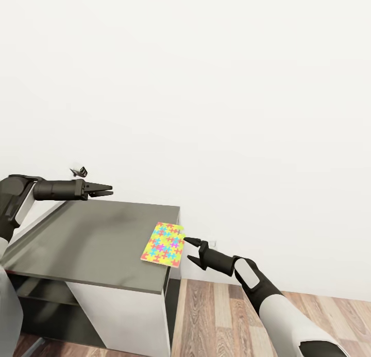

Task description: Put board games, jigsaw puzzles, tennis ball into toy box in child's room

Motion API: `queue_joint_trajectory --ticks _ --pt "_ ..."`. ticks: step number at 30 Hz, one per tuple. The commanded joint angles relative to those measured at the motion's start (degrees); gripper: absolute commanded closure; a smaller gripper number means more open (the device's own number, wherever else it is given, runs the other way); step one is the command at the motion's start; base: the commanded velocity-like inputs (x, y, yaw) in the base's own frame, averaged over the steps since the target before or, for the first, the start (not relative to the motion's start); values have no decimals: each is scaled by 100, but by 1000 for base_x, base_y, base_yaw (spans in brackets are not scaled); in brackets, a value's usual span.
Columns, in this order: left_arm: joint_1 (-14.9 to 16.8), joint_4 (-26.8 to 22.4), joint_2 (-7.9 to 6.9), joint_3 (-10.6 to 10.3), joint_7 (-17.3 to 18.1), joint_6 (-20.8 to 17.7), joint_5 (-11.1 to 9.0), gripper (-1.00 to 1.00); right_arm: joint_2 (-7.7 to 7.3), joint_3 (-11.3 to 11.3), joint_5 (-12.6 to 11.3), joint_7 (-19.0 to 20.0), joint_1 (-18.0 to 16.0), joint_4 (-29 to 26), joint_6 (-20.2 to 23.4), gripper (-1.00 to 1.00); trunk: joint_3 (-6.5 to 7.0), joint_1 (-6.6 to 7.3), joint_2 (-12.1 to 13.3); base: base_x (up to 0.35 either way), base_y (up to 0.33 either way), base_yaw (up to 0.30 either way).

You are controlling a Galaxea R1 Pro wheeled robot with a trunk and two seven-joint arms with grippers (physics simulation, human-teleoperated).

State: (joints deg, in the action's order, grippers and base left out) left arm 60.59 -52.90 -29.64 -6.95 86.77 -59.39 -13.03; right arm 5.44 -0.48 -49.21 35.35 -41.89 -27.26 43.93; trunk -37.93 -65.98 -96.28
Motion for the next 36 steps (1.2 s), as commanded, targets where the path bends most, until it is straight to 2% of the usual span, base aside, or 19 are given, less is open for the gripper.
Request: queue_joint_trajectory --ticks 1,36 --pt "5 1 -6 -17 24 -61 -9 -100 1 -5 -18 1 -4 0 29 -100 -6 0 -3 0 30 0" --pt "5 -1 -6 -17 24 -61 -5 -100 -8 -5 -18 7 -4 -3 28 -100 -6 0 -3 30 44 0"
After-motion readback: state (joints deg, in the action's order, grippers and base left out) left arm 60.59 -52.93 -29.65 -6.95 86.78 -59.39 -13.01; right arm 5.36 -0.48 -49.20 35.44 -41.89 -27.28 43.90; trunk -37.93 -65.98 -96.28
